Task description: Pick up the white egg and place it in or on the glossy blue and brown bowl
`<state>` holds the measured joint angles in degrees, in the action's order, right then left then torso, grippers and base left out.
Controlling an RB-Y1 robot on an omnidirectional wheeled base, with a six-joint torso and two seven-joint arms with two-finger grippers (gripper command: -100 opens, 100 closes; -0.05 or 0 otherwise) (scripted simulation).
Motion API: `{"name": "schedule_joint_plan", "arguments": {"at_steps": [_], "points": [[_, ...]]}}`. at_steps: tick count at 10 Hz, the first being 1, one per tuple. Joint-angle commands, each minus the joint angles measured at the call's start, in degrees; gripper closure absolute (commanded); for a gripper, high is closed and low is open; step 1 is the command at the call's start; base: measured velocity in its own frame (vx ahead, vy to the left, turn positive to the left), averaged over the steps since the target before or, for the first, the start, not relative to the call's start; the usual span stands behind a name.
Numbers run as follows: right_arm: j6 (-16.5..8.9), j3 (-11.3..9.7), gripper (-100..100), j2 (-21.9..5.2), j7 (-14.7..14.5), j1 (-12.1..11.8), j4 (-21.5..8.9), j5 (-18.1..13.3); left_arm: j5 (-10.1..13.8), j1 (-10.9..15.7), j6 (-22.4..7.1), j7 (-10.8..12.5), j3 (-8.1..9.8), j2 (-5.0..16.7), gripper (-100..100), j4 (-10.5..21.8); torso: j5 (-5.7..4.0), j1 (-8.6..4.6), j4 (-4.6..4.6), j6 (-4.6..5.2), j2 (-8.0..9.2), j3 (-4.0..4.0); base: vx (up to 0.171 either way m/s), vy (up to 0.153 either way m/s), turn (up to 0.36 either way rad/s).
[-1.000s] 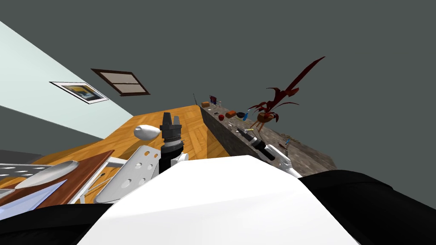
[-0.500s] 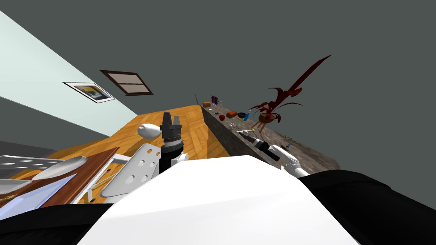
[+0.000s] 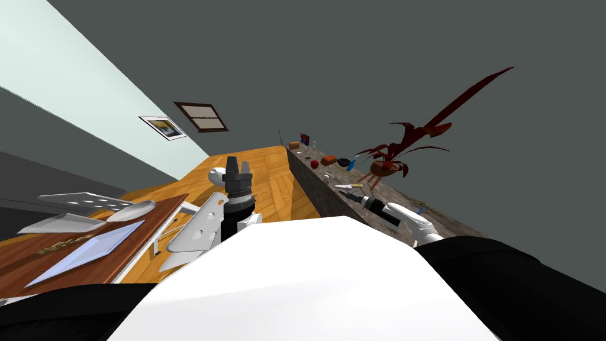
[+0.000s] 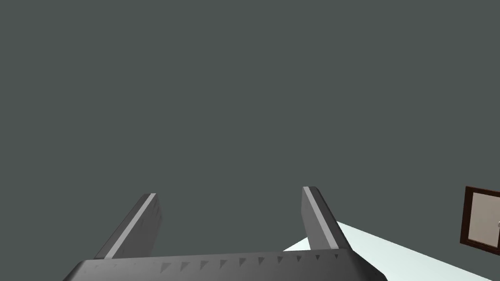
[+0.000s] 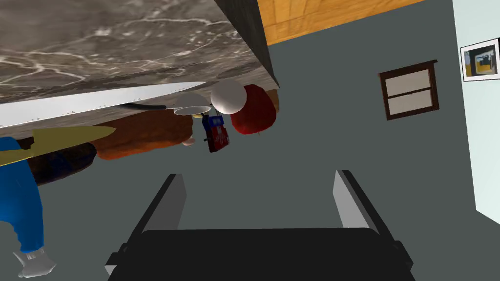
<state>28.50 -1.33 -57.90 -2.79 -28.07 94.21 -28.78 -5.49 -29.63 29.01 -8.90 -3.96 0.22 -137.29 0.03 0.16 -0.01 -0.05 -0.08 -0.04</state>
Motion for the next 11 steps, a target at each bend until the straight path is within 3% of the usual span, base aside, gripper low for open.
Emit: {"name": "schedule_joint_plan", "arguments": {"at_steps": [1, 2, 6, 7, 11], "points": [[-1.5, -1.1, -100, -2.9, -1.7, -1.0, -1.7, -1.2, 0.0, 0.0, 0.0, 0.0, 0.0, 0.0, 0, 0.0, 0.0, 0.0, 0.0, 0.0, 0.0, 0.0, 0.033, 0.044, 0.271], [-1.5, -1.1, -100, -3.3, -1.7, -1.0, -1.7, -1.2, 0.0, 0.0, 0.0, 0.0, 0.0, 0.0, 0, 0.0, 0.0, 0.04, -0.01, -0.03, -0.05, -0.03, 0.026, 0.023, 0.064], [-3.0, -2.5, -100, -10.2, -5.3, -3.4, -7.3, -2.9, 0.0, 0.0, 0.0, 0.0, 0.0, 0.0, 0, 0.0, 0.02, 0.08, -0.01, -0.02, -0.08, -0.05, 0.038, 0.039, 0.25], [-3.0, -2.5, -100, -10.2, -5.3, -3.4, -7.3, -2.9, 0.0, 0.0, 0.0, 0.0, 0.0, 0.0, 0, 0.0, 0.01, 0.07, -0.03, -0.02, -0.14, -0.08, 0.044, 0.031, 0.082], [-4.2, -3.7, -100, -15.6, -8.3, -5.2, -11.8, -4.3, 0.0, 0.0, 0.0, 0.0, 0.0, 0.0, 0, 0.0, 0.03, 0.13, -0.04, -0.01, -0.21, -0.12, 0.067, 0.051, 0.23]]}}
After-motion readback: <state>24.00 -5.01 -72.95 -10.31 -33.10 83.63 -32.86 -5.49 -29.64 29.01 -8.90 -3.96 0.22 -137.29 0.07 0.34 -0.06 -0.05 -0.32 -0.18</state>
